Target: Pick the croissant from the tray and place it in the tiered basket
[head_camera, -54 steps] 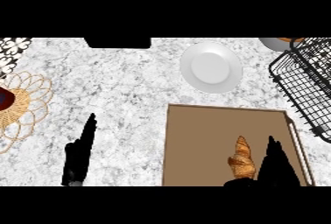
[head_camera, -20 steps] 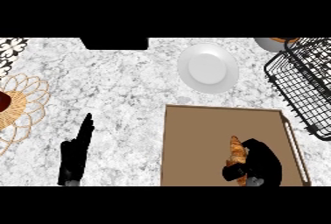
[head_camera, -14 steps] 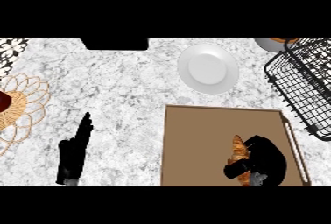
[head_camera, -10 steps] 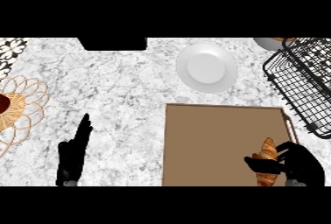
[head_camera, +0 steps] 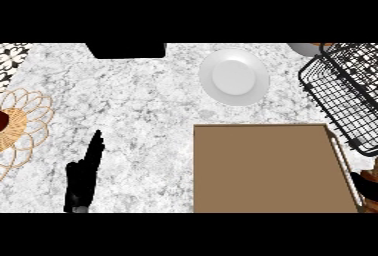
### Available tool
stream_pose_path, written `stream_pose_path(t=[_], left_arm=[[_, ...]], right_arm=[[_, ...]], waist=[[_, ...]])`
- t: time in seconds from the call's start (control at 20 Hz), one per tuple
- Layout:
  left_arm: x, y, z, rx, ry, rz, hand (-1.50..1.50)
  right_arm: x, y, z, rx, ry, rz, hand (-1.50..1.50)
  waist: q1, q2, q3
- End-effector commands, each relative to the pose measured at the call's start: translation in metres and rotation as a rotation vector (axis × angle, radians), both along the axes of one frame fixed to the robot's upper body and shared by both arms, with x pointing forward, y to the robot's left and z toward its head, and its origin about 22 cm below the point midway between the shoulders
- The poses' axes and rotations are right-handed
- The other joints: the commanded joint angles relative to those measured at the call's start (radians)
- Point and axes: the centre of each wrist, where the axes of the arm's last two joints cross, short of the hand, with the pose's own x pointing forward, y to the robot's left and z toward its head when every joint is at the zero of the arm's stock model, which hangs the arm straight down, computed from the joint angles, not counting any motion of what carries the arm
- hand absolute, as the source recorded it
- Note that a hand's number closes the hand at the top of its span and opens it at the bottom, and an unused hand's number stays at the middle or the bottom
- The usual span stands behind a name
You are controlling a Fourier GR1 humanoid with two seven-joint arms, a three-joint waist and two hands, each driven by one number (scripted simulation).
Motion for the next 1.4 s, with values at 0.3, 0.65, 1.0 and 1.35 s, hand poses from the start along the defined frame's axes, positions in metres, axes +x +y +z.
stream_pose_path(t=[0.3, 0.65, 1.0, 1.35], left_arm=[[0.001, -0.005, -0.001, -0.018, 0.014, -0.017, 0.00], [-0.012, 0.001, 0.002, 0.001, 0.026, -0.028, 0.00], [-0.006, -0.028, 0.001, -0.015, 0.022, -0.052, 0.00], [0.005, -0.010, -0.014, -0.005, 0.028, -0.021, 0.00]], right_arm=[[-0.045, 0.019, 0.132, -0.264, -0.364, -0.049, 1.50], [-0.030, 0.016, 0.188, -0.328, -0.341, -0.074, 1.50], [0.021, -0.018, 0.206, -0.290, -0.355, -0.104, 1.50], [0.055, -0.047, 0.220, -0.264, -0.337, -0.106, 1.50]], waist=[[0.012, 0.005, -0.003], [0.028, 0.007, -0.002], [0.038, 0.010, -0.002], [0.031, 0.011, -0.002]])
